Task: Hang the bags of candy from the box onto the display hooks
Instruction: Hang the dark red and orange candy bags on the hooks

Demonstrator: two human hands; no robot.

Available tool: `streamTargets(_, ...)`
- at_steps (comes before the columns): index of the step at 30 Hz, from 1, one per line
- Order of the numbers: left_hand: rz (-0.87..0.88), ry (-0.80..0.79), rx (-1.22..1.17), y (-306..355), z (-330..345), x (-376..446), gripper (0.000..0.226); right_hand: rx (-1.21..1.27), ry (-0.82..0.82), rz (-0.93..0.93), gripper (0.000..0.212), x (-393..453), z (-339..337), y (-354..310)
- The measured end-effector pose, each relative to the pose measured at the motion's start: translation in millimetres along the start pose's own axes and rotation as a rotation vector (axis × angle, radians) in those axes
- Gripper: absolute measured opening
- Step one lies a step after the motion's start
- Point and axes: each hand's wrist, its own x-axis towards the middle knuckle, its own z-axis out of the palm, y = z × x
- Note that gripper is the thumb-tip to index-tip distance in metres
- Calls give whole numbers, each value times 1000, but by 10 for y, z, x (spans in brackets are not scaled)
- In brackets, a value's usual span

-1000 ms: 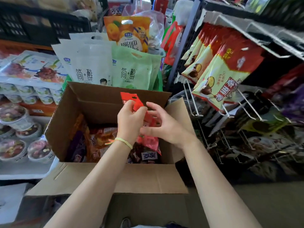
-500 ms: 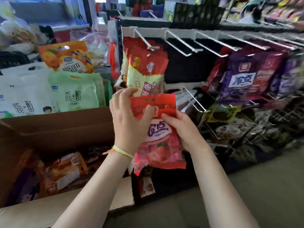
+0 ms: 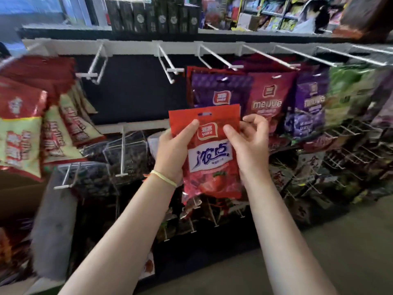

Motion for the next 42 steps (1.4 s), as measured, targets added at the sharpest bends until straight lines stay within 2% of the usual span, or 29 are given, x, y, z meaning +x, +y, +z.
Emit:
streamTargets(2, -8, 32, -32, -65, 271, 94, 26, -63, -25, -109, 38, 227, -192, -19)
streamTargets(5, 50, 68, 19, -106, 532, 259, 21, -232, -151, -221, 22, 507, -387, -37)
streamTargets(7, 104, 68, 68, -114, 655, 351, 23, -281, -243, -195, 16, 641, -486, -80)
streamTargets(13, 217, 61, 138, -176, 914, 510, 21, -125, -296, -80, 22, 946, -681, -204)
streamTargets(17, 386, 147, 211, -165, 905, 532, 15, -57, -343, -89, 27, 1053, -622, -220)
streamTargets(20, 492, 237, 265, -106, 831, 580, 20, -69, -374, -127, 30, 1088, -498, -237)
streamTargets(26, 487, 281, 266, -44, 768, 764, 19, -83, -338, -137, 31, 1165, -342, -194)
streamTargets(31, 456, 328, 339, -60, 770, 881, 22, -192, -318, -144, 32, 1262, -299, -157)
streamTargets(36, 564, 462, 571, -115, 685, 931, 21, -380, -312, -311, 34, 1218, -232, -56)
streamTargets(42, 566, 453, 637, -144, 595, 943, 21, -443, -231, -432, 35, 1139, -179, 88)
